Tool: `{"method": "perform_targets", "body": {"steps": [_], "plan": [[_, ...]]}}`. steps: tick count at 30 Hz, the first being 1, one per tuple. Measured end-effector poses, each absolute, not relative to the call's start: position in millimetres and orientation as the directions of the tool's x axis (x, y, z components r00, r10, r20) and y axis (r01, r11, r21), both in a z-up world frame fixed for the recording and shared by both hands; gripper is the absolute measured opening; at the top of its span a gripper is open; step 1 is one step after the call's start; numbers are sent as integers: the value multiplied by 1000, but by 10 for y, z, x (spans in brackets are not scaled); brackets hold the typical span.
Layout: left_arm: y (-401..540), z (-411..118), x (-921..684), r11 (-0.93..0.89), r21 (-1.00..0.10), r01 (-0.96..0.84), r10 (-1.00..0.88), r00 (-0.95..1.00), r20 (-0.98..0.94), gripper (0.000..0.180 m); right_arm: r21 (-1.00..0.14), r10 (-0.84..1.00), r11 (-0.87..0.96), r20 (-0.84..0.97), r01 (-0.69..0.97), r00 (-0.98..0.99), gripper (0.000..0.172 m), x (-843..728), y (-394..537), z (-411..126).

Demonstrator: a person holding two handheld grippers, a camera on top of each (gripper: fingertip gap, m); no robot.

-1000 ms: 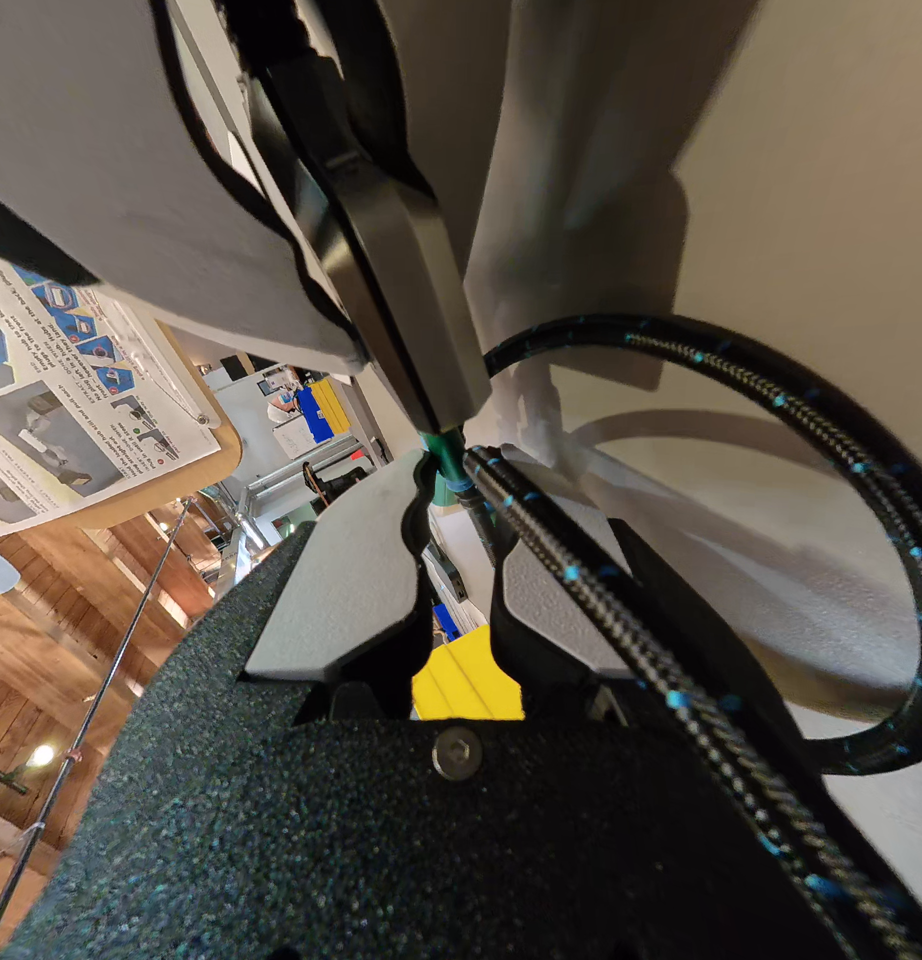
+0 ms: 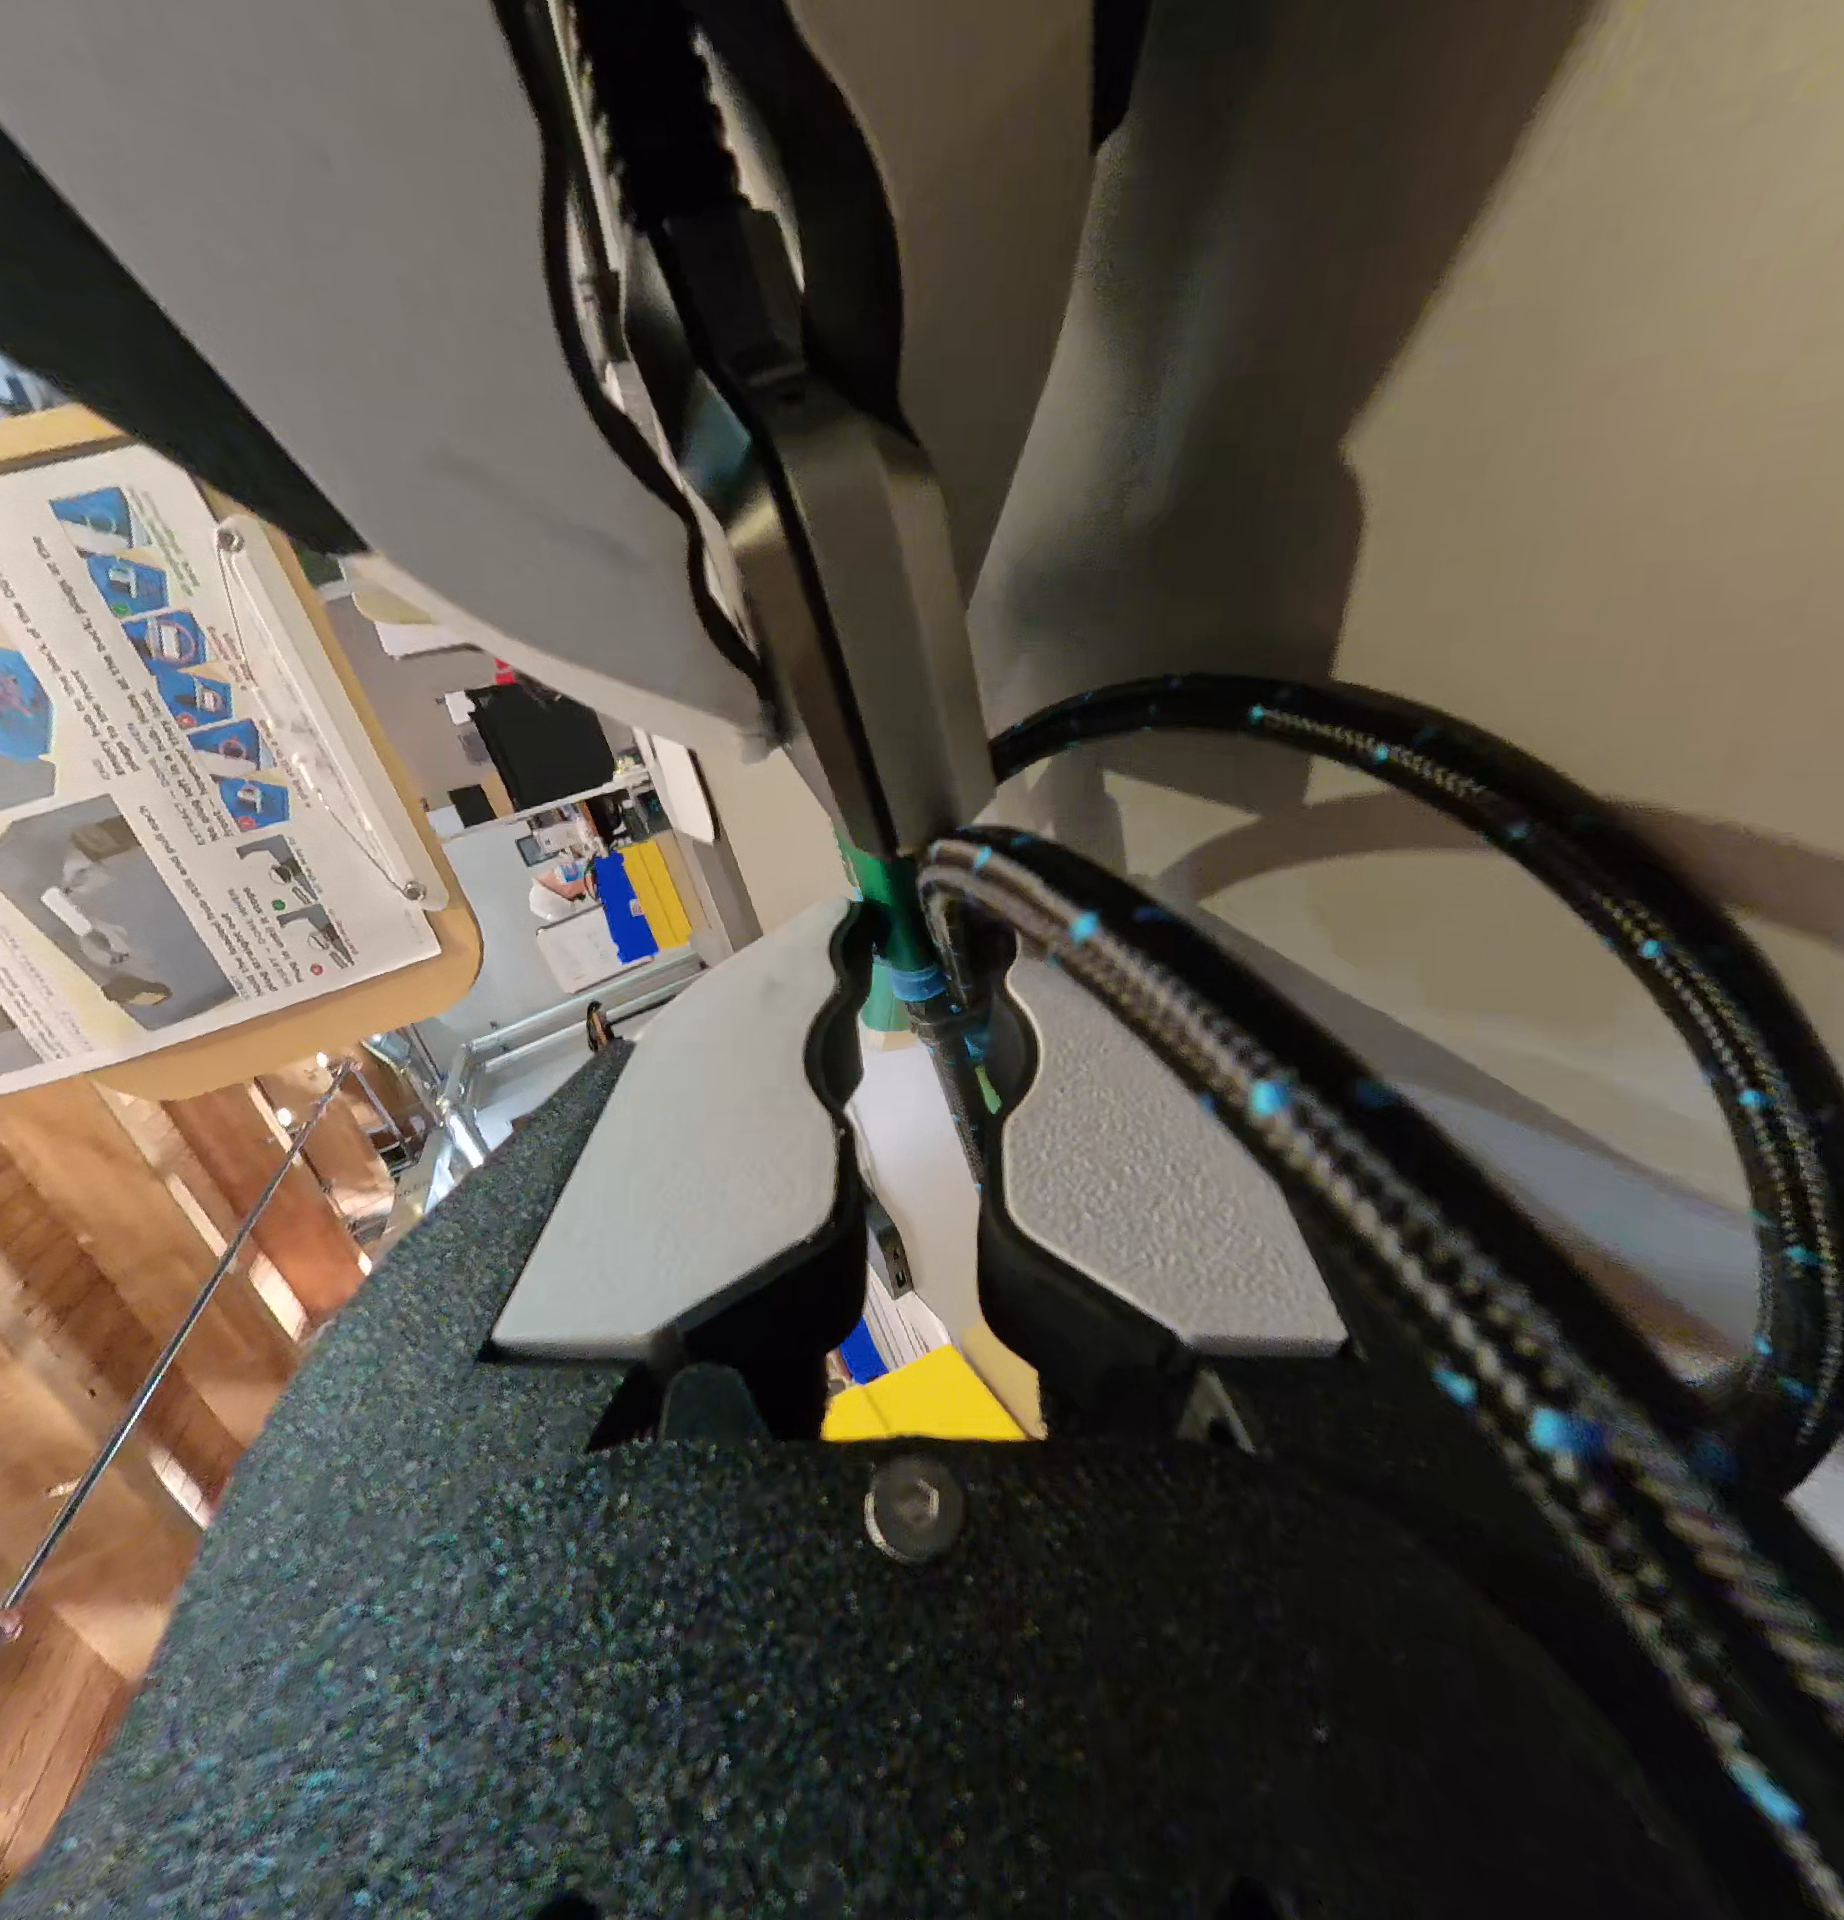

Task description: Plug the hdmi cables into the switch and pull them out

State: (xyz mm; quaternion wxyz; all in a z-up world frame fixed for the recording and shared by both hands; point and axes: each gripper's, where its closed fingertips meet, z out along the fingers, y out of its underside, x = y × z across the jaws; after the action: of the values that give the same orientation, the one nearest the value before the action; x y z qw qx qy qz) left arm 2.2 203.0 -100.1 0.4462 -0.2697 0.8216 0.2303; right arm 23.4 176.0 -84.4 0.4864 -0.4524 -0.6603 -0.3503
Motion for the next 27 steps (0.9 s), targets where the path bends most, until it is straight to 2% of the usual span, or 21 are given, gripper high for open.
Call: {"method": "perform_targets", "body": {"steps": [6, 12, 13, 20, 27], "plan": [[1963, -1009, 51, 777, 111, -619, -241, -456, -856, 18, -2, 281, 372, 953, 928, -110, 22, 234, 1732, -852], [1837, -888, 141, 827, -24, -561, -281, -377, -882, 14, -71, 294, 392, 954, 917, -52, 23, 206, 1712, -787], [1852, -889, 132, 823, -12, -568, -278, -384, -881, 9, -67, 291, 385, 955, 921, -52, 23, 211, 1723, -788], [1917, -929, 72, 786, -86, -612, -384, -375, -844, 14, -17, 255, 328, 964, 945, -71, 22, 228, 1789, -795], [2106, -961, -13, 741, -60, -669, -397, -364, -842, 28, -19, 239, 319, 969, 948, -61, 22, 242, 1794, -768]]}}
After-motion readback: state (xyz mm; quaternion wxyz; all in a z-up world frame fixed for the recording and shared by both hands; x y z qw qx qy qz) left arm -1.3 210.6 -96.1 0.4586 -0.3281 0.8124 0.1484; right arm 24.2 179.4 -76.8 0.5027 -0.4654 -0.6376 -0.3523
